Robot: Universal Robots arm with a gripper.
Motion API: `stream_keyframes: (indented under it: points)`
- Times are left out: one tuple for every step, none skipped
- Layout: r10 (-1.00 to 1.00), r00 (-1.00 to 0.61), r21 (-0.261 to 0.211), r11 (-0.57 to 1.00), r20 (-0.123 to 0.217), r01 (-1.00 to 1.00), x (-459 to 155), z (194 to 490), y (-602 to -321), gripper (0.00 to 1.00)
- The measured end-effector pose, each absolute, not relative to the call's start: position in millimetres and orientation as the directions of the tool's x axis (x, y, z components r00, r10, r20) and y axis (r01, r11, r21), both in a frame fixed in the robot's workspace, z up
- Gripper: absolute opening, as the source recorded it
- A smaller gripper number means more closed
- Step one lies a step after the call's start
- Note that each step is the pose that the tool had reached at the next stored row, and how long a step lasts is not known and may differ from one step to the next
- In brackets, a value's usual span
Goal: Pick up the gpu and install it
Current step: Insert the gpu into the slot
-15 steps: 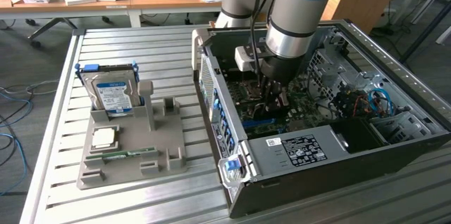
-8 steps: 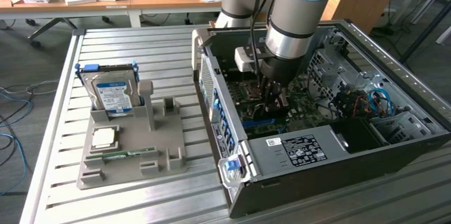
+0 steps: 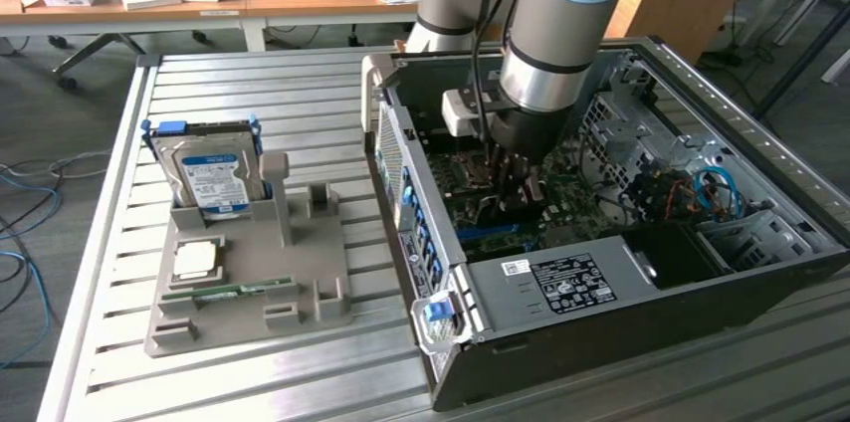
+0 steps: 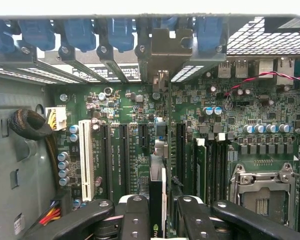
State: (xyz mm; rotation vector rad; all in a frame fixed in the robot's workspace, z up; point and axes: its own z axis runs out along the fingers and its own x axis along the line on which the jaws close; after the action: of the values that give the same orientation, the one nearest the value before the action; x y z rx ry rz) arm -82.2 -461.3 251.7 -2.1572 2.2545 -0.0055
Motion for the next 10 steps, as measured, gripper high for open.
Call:
stream_keyframes:
  points:
    - [-0.999,-0.044,-0.017,0.044,-0.013,-0.999,-82.2,251.5,-461.1,0.26]
    - [-0.999,-0.044,-0.017,0.044,-0.013,-0.999,-82.2,251.3,-461.0,0.26]
    - [-0.999,-0.044,-0.017,0.044,-0.013,-0.999,-82.3,250.9,-460.9,0.26]
    - [-0.999,-0.044,-0.017,0.044,-0.013,-0.999,-82.3,250.9,-461.0,0.26]
    - [-0.999,-0.044,-0.017,0.044,-0.013,-0.999,-82.3,250.9,-461.0,0.26]
    - [-0.999,-0.044,-0.017,0.044,-0.013,-0.999,-82.3,250.9,-461.0,0.26]
    - [-0.999,-0.044,-0.017,0.044,-0.013,-0.999,-82.4,250.6,-460.9,0.26]
    - [-0.999,-0.044,-0.017,0.044,-0.013,-0.999,-82.7,250.2,-460.8,0.26]
    - [-0.999,-0.044,-0.017,0.044,-0.013,-0.999,-82.9,249.9,-460.7,0.26]
    - [-0.999,-0.044,-0.017,0.044,-0.013,-0.999,-82.9,249.9,-460.7,0.26]
